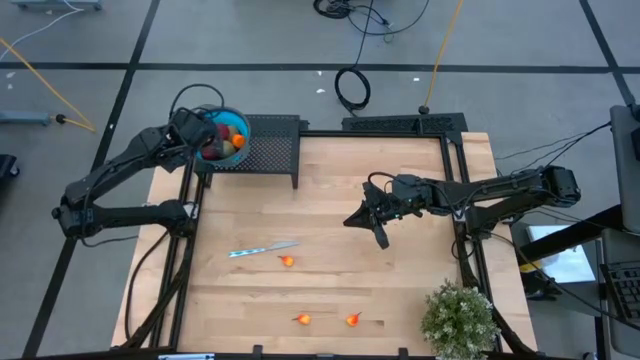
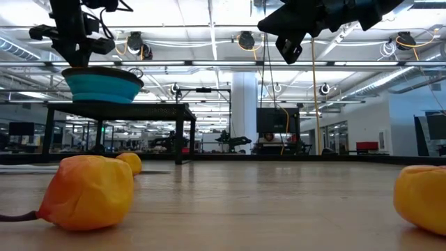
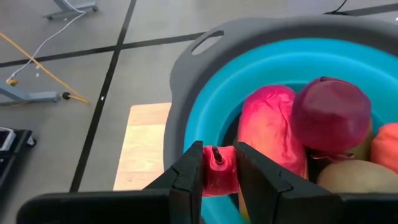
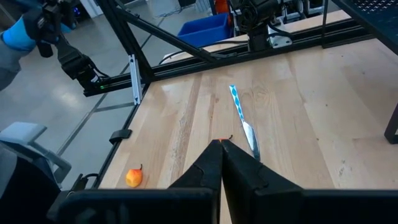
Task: Pick & Place Fruit
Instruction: Put the peach into the blue strainer bowl on the shelf
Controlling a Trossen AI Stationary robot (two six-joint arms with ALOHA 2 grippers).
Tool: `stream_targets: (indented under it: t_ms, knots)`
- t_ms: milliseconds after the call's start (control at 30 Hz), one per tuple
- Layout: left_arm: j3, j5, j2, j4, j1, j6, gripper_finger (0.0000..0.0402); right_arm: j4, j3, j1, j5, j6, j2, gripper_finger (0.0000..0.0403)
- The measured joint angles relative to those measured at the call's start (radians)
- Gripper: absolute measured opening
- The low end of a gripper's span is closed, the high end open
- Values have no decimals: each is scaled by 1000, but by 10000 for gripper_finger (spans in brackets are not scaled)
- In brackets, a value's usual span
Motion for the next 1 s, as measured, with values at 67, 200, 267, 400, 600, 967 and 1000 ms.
stream_targets:
  t_ms: [67,200,267,400,600,967,1000]
  knots:
    - [0,1,5,1,7,0,86,0,0,0,0,0,0,1]
    - [0,55,16,30,21,41,86,0,0,0,0,0,0,1]
    - [0,84,31,43,21,66,86,0,0,0,0,0,0,1]
    - [0,82,63,47,23,73,86,0,0,0,0,0,0,1]
    - [0,87,86,48,41,102,87,0,0,0,-1,5,0,1]
    - [4,56,83,44,46,122,176,0,0,0,-1,7,0,1]
    - [11,57,81,43,46,135,186,0,0,0,-1,7,0,1]
